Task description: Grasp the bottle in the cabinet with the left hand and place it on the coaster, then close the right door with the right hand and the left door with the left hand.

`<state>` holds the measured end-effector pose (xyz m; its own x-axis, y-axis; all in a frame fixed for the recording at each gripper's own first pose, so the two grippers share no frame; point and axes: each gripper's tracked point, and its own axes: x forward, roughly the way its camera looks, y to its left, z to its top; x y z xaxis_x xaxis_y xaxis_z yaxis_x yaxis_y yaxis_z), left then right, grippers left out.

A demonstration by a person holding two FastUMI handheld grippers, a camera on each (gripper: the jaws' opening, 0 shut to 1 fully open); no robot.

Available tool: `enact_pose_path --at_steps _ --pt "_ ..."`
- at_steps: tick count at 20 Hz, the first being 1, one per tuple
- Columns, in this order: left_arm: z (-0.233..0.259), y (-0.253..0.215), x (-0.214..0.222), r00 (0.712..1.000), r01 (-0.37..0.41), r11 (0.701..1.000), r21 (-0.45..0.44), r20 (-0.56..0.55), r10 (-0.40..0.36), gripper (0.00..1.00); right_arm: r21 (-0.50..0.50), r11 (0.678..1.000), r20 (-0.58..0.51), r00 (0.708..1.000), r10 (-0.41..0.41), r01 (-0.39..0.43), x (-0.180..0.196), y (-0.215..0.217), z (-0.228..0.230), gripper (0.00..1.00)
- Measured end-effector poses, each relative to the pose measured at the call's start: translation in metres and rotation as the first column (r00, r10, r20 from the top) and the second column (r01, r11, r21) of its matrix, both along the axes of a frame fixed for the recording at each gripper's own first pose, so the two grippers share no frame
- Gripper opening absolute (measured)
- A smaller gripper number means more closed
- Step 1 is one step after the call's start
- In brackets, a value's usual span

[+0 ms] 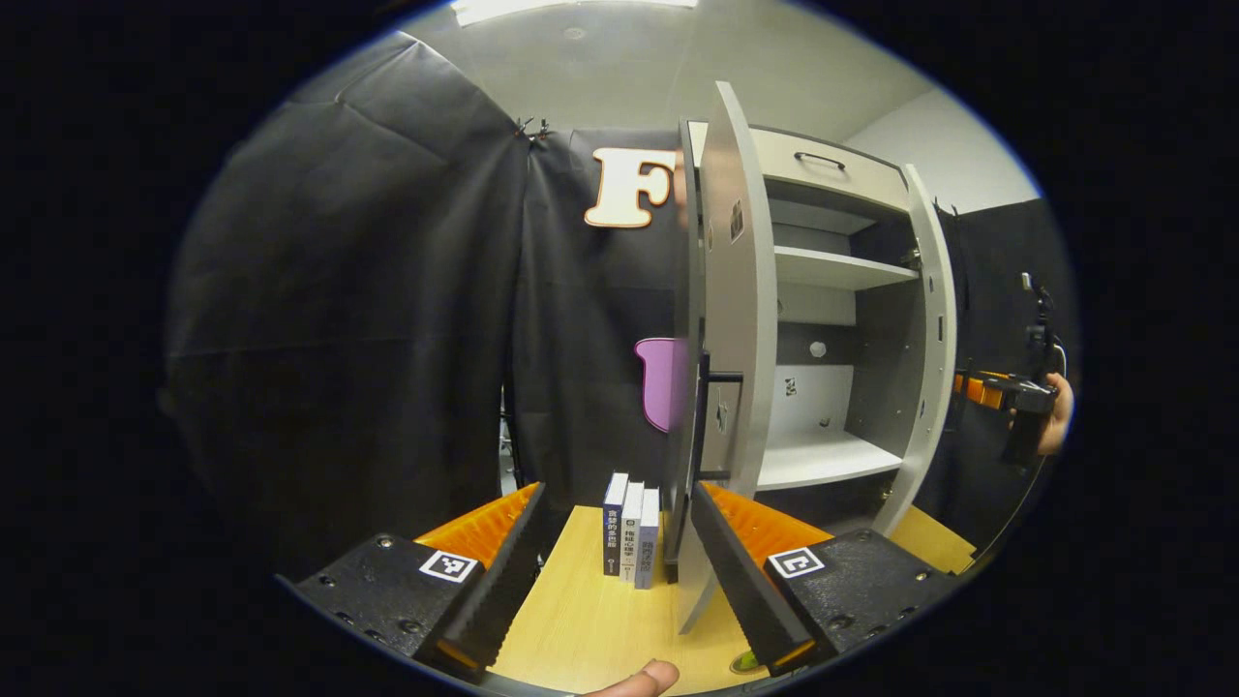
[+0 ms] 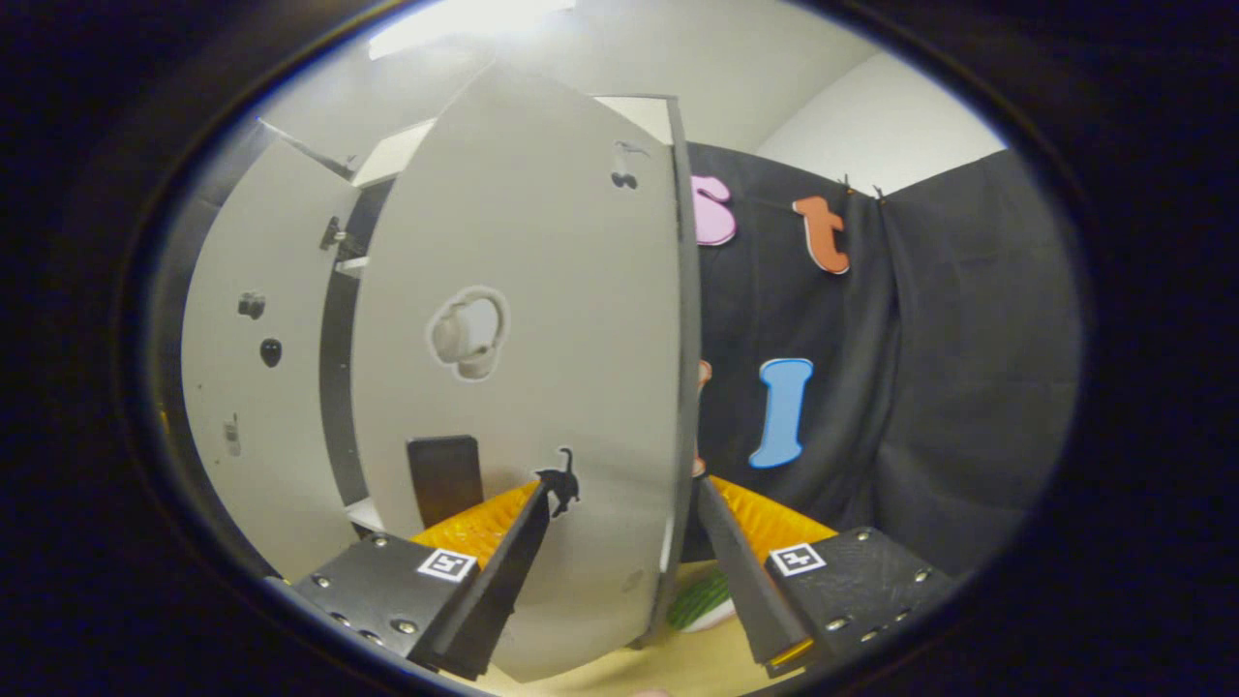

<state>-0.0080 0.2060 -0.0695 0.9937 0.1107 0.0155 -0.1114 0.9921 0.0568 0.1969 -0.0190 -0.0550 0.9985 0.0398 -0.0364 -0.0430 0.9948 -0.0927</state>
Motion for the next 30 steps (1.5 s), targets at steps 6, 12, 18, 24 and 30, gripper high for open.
enact_pose_path --at_steps 6,12,18,24,30 --pt "-0.006 0.049 0.003 0.996 -0.091 0.996 0.025 0.006 0.091 0.96 -0.035 0.999 -0.014 1.000 0.017 -0.018 -0.008 0.025 -0.017 0.95" --pt "-0.004 0.078 0.034 0.994 -0.113 0.994 0.011 0.001 0.113 0.93 0.017 1.000 -0.030 1.000 0.006 -0.005 -0.033 0.030 -0.025 0.93" --pt "-0.003 0.059 0.082 1.000 0.014 0.999 -0.030 0.013 -0.013 0.90 0.027 0.999 -0.032 0.999 -0.019 0.019 -0.060 0.028 -0.028 0.93" --pt "-0.002 -0.008 0.112 0.987 0.158 0.988 0.001 -0.016 -0.157 0.94 0.028 1.000 -0.029 1.000 0.006 -0.005 -0.091 0.037 -0.027 0.93" --pt "-0.009 -0.053 0.115 0.974 0.222 0.975 -0.002 -0.045 -0.222 0.85 0.033 0.999 -0.026 0.999 0.044 -0.044 -0.119 0.032 -0.028 0.95"
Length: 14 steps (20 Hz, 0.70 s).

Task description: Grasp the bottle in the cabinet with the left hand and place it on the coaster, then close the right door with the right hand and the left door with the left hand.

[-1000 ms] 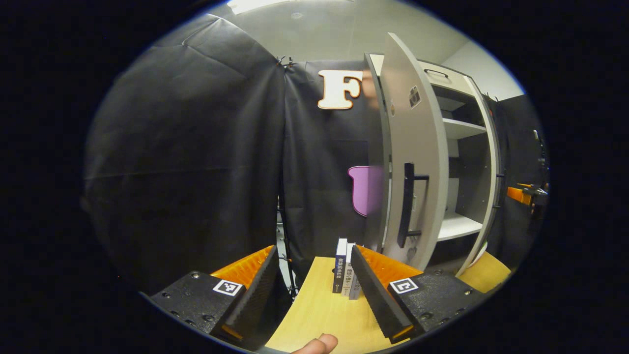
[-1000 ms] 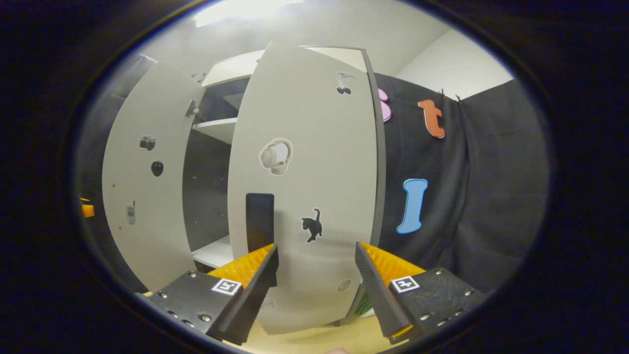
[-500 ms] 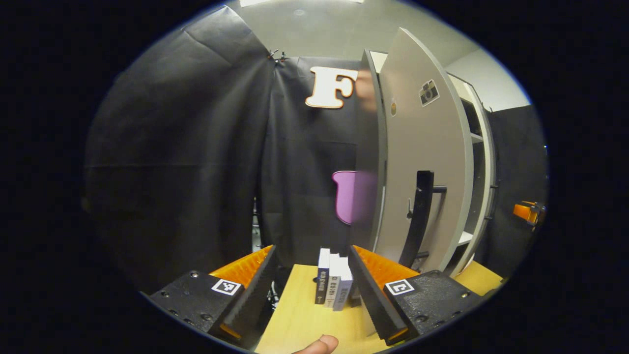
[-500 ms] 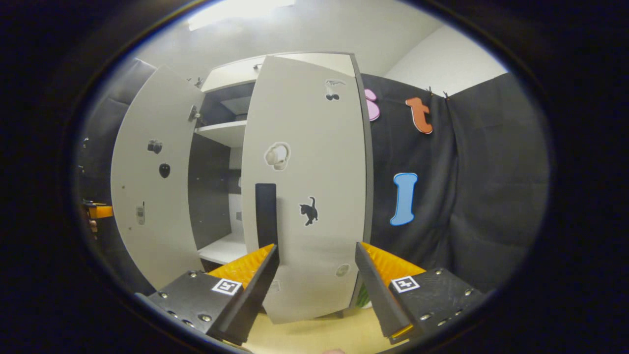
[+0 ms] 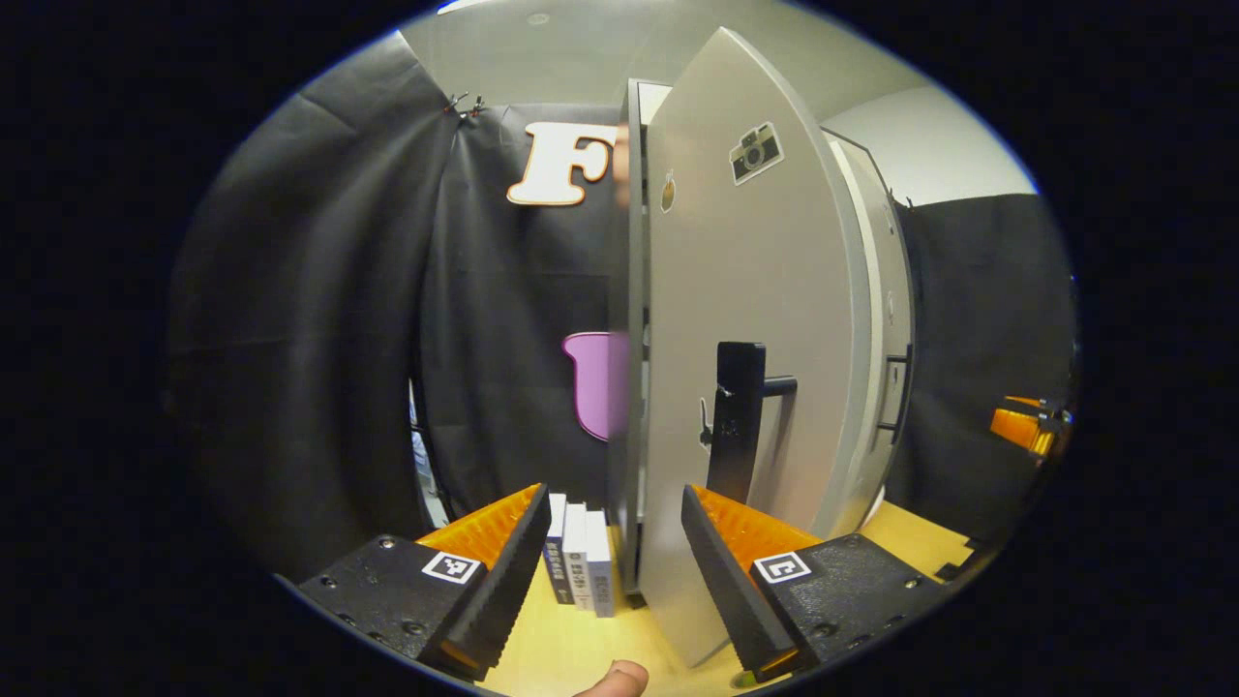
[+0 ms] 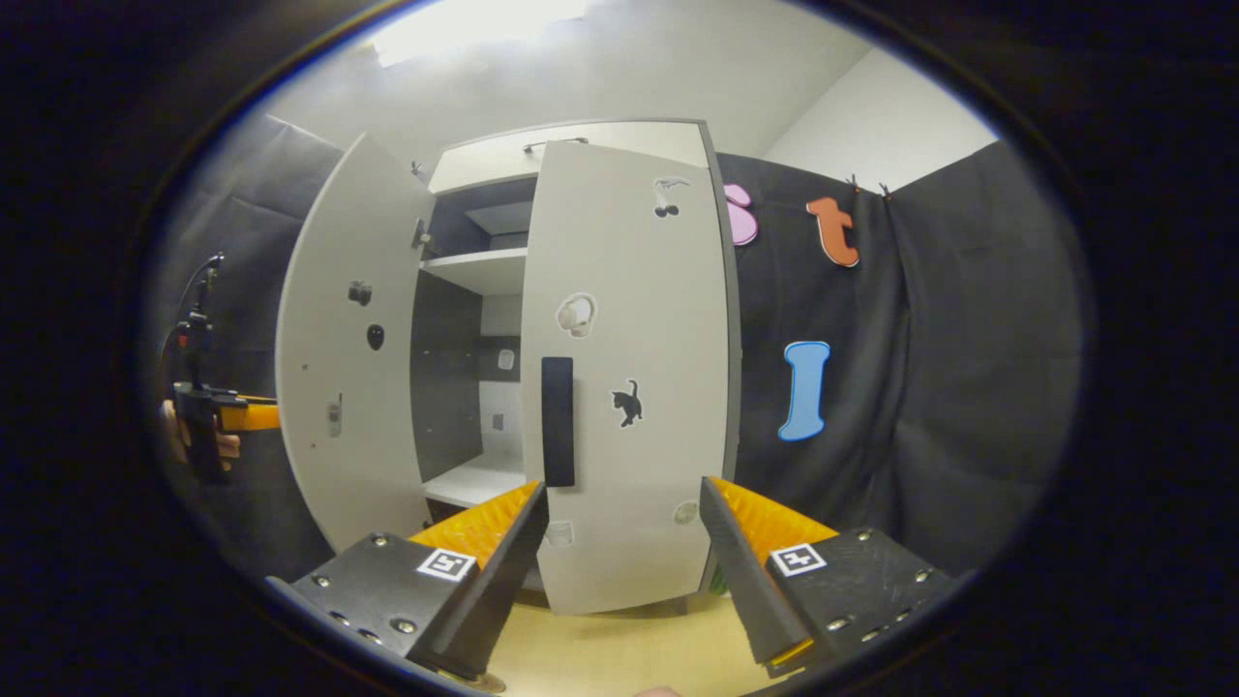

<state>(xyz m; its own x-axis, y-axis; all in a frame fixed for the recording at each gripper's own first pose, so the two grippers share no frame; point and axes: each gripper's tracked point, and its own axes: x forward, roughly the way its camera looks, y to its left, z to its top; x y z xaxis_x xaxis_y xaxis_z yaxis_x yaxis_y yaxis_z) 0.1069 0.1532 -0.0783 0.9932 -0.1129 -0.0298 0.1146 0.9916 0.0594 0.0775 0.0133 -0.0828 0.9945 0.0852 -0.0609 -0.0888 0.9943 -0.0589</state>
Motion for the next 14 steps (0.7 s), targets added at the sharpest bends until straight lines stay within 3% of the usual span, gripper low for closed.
enact_pose_path --at_steps 5,14 --pt "0.004 -0.023 0.001 0.999 -0.047 0.997 0.068 0.028 0.045 0.87 -0.005 0.999 -0.012 0.999 0.032 -0.032 -0.015 -0.009 0.004 0.93" --pt "0.001 -0.036 -0.001 0.988 -0.149 0.987 0.052 0.046 0.146 0.85 0.012 0.996 0.002 0.996 0.090 -0.090 -0.030 -0.014 0.009 0.95"
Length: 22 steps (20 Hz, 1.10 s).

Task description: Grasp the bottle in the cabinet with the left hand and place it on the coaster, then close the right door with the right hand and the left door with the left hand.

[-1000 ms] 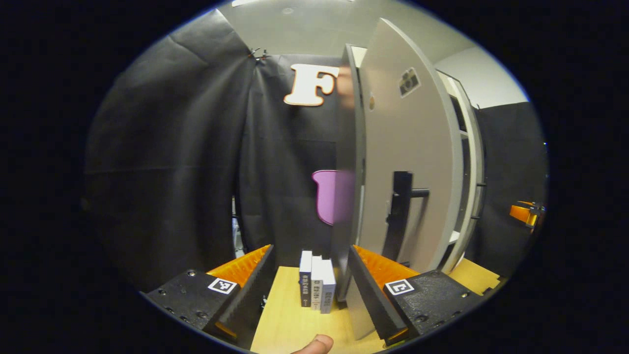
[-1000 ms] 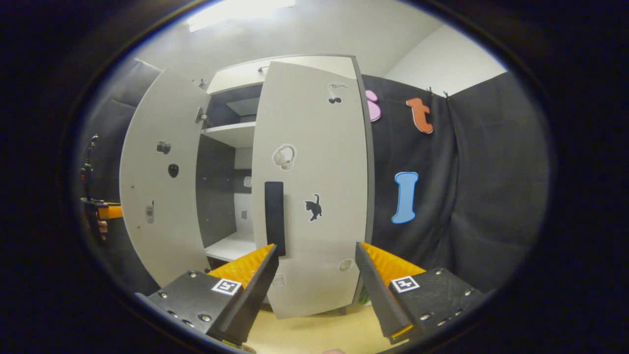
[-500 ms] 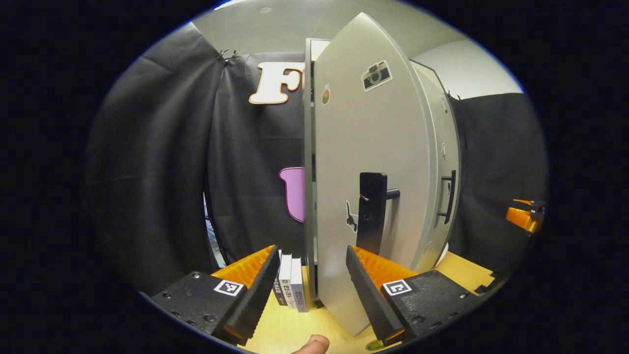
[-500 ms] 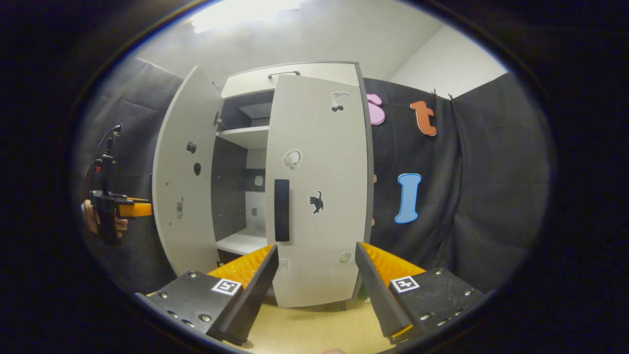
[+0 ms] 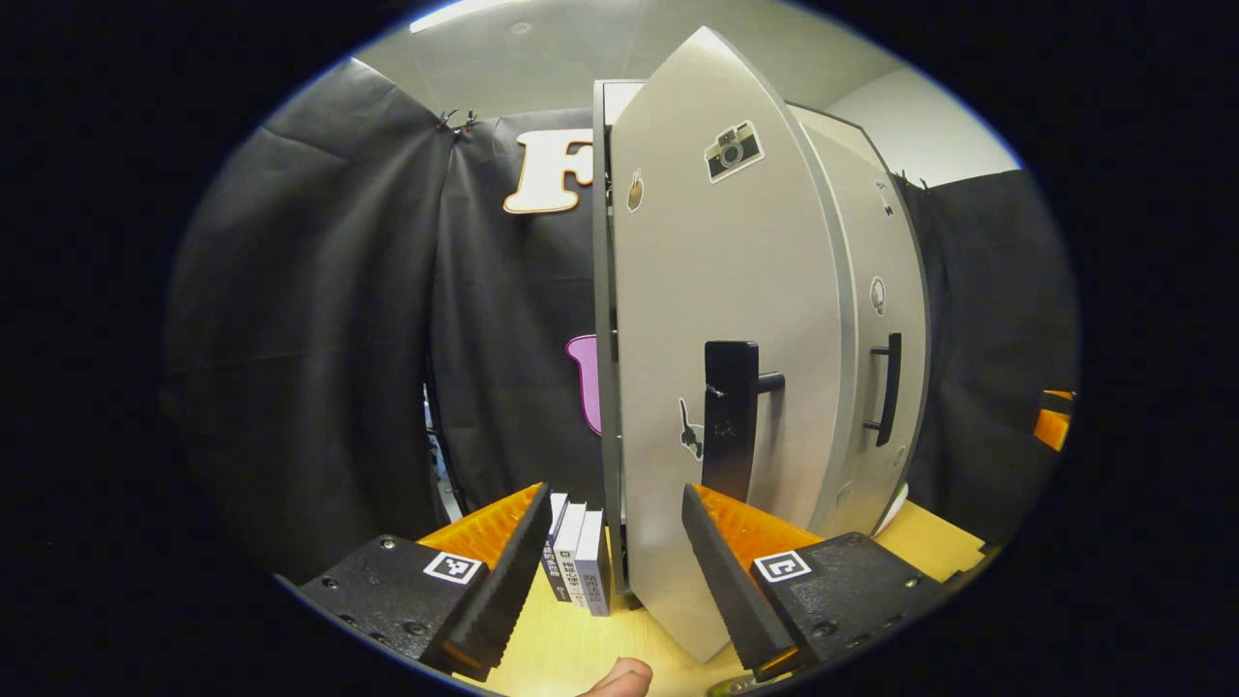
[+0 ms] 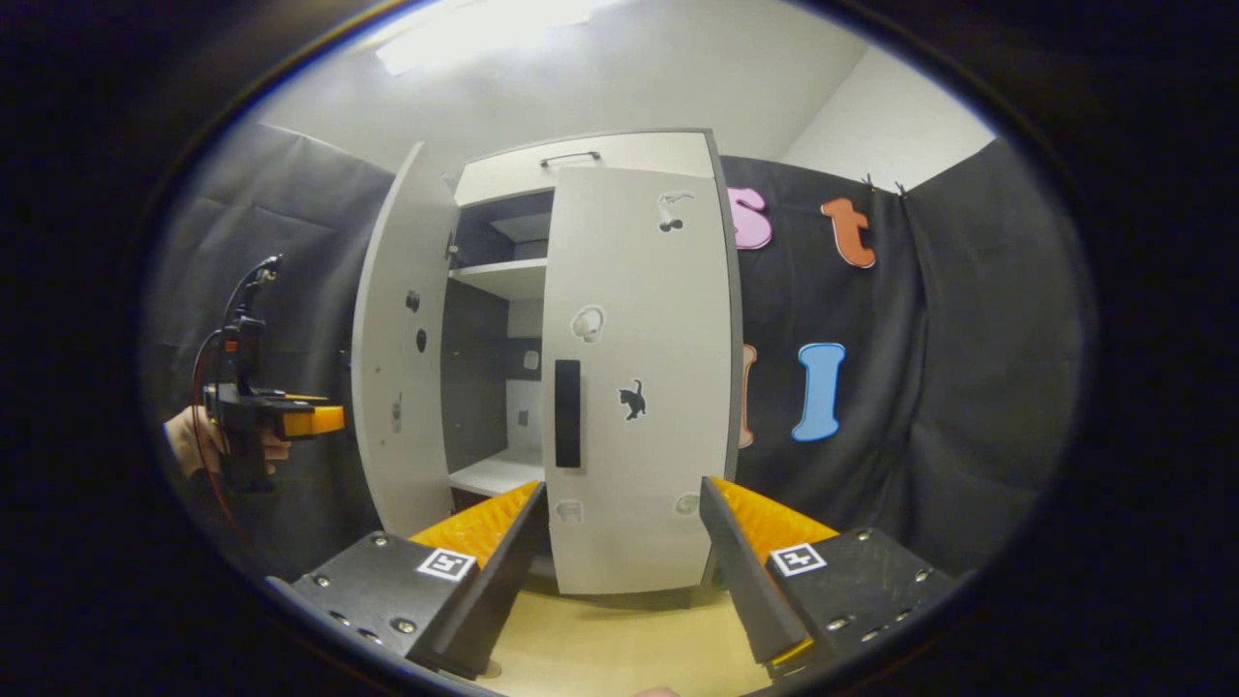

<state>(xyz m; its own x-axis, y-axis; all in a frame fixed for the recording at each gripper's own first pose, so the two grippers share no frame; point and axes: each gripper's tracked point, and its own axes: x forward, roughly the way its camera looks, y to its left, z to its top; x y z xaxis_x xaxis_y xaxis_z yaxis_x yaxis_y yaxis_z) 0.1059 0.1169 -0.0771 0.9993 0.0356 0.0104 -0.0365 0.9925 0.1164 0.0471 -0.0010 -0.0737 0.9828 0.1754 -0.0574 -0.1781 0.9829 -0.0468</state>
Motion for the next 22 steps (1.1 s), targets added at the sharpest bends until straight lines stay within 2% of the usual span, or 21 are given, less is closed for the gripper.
enact_pose_path --at_steps 3,8,12,17,22 --pt "0.001 -0.005 0.000 1.000 -0.018 1.000 0.012 0.013 0.018 0.85 0.008 1.000 0.011 1.000 0.006 -0.006 -0.002 0.004 -0.003 0.95" --pt "0.000 -0.029 0.009 1.000 0.015 1.000 0.015 0.009 -0.015 0.85 0.003 1.000 -0.005 1.000 -0.003 0.003 -0.005 0.008 -0.003 0.93" --pt "-0.003 -0.045 0.018 1.000 -0.001 0.999 0.047 0.022 0.000 0.87 -0.019 1.000 -0.003 1.000 -0.008 0.008 -0.005 0.011 0.000 0.93" --pt "-0.006 -0.065 0.016 1.000 0.026 1.000 -0.001 0.016 -0.026 0.89 -0.002 1.000 0.003 1.000 -0.013 0.013 -0.004 0.010 0.003 0.93" --pt "-0.006 -0.073 -0.001 1.000 0.021 1.000 -0.003 0.010 -0.021 0.89 0.009 1.000 -0.003 1.000 0.003 -0.002 0.000 0.013 0.002 0.95"
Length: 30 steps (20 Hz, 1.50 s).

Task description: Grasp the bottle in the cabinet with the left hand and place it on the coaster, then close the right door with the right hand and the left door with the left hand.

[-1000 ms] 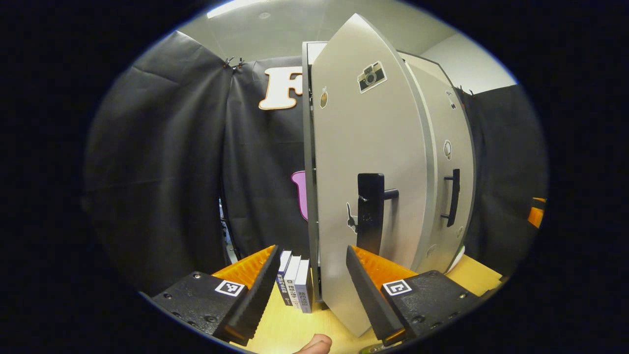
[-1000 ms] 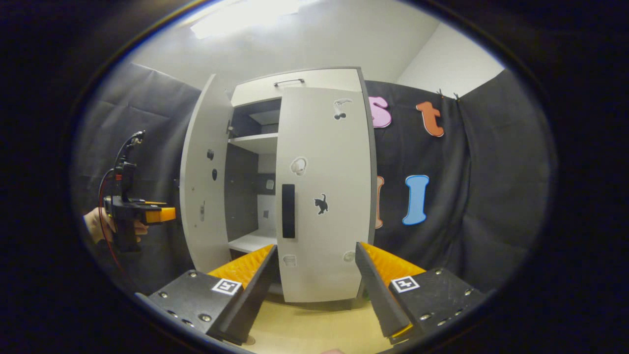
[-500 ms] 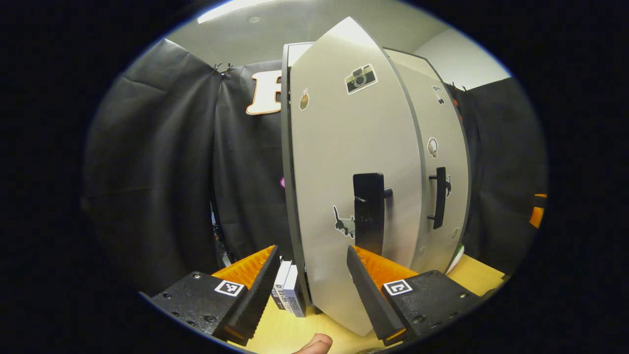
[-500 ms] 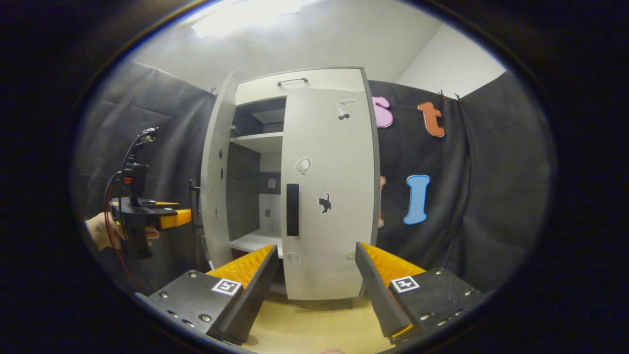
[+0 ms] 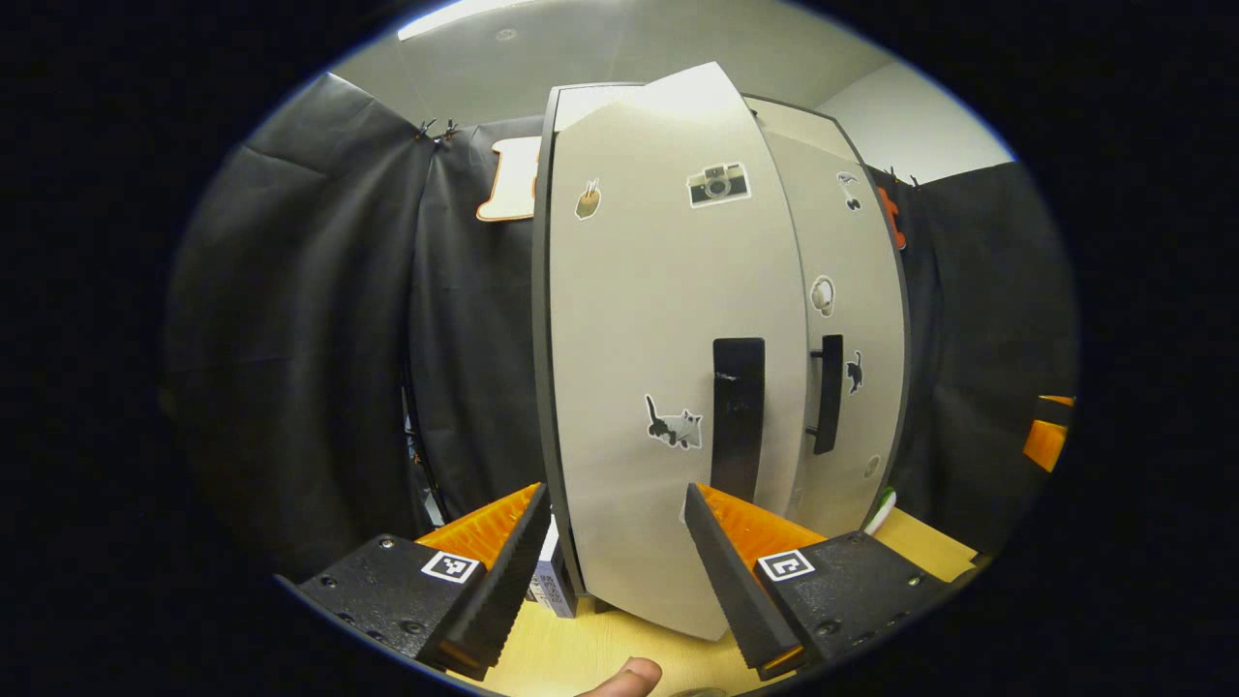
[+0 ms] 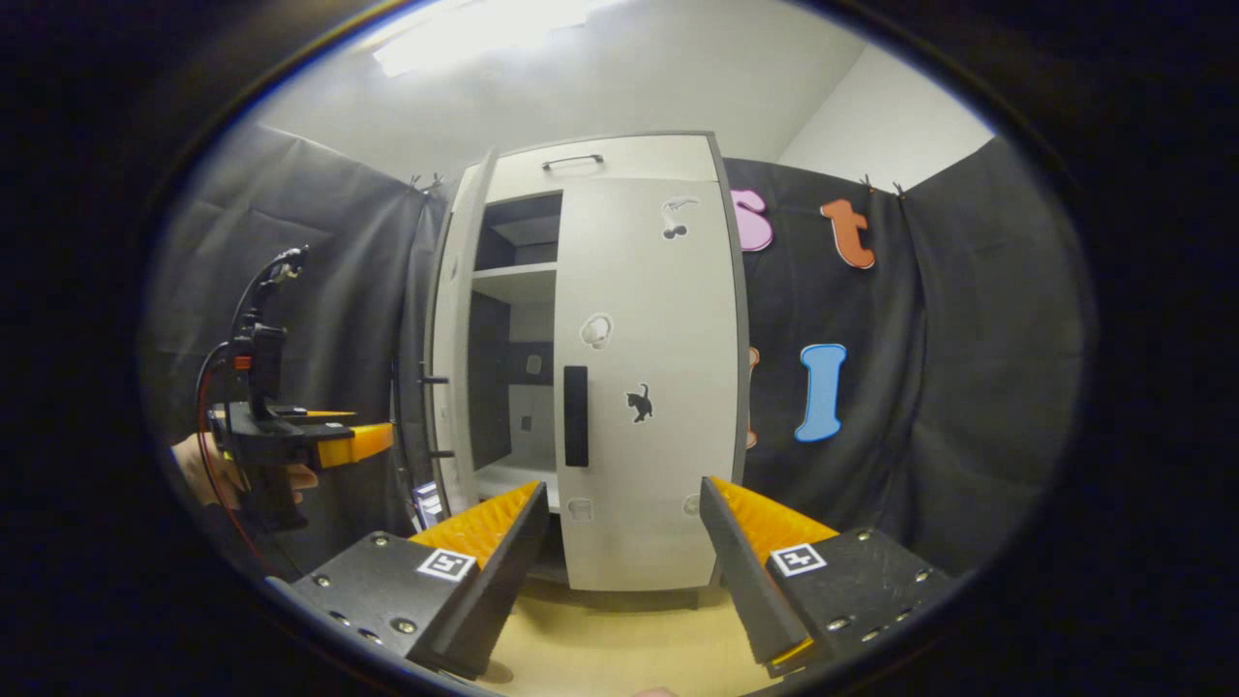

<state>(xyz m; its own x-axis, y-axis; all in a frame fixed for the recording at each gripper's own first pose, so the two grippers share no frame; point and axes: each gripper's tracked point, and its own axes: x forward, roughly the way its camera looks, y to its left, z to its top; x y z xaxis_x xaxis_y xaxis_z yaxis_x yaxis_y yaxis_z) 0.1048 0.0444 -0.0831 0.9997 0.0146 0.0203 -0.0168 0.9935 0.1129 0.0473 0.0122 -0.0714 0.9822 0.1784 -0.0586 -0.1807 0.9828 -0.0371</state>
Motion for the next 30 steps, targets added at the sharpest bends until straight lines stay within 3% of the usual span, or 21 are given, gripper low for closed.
enact_pose_path --at_steps 9,17,21,26,30 --pt "0.012 -0.003 -0.053 1.000 -0.016 0.999 -0.041 -0.006 0.016 0.88 0.033 0.999 0.031 0.999 0.042 -0.043 -0.036 0.010 0.021 0.95" --pt "0.027 -0.011 -0.083 0.999 -0.044 0.999 -0.001 0.027 0.044 0.89 0.046 0.997 0.030 0.998 0.059 -0.061 -0.059 0.011 0.027 0.95" --pt "0.026 -0.012 -0.084 0.999 -0.033 0.999 0.013 0.015 0.033 0.89 0.047 0.997 0.039 0.998 0.051 -0.053 -0.059 0.020 0.032 0.96" --pt "0.034 -0.004 -0.088 0.999 -0.020 0.999 0.031 0.031 0.019 0.89 0.130 0.990 0.057 0.997 0.049 -0.056 -0.050 0.037 0.044 0.93" --pt "0.035 -0.009 -0.094 0.999 0.020 0.999 -0.028 0.032 -0.019 0.89 0.091 0.996 0.042 0.999 0.016 -0.020 -0.047 0.040 0.038 0.96"
